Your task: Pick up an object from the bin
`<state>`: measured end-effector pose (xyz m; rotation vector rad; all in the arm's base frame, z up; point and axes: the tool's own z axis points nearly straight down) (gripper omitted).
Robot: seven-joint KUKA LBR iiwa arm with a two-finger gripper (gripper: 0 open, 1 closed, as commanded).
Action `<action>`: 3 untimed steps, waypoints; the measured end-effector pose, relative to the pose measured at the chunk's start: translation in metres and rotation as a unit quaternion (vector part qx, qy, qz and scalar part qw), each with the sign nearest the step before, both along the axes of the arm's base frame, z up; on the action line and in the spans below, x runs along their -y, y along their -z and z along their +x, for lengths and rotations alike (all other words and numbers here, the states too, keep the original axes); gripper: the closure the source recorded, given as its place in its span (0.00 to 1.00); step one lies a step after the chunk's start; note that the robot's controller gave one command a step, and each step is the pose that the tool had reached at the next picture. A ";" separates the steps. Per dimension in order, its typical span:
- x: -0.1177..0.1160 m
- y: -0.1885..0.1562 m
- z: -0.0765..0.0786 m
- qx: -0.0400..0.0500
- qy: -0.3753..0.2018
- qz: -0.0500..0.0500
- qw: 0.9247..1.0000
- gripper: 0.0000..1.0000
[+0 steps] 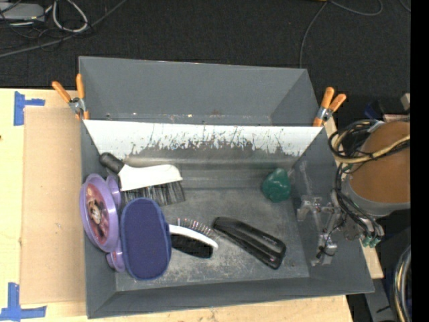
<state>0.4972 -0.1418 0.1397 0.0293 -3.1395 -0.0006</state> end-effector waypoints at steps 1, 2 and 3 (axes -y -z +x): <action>-0.020 0.054 0.034 0.001 0.024 0.000 1.000 0.00; -0.052 0.066 0.013 0.000 0.031 -0.001 1.000 0.00; -0.064 0.068 0.014 0.000 0.028 -0.001 1.000 0.00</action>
Offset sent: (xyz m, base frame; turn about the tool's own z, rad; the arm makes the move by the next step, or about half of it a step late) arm 0.0104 0.0574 -0.0649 0.0633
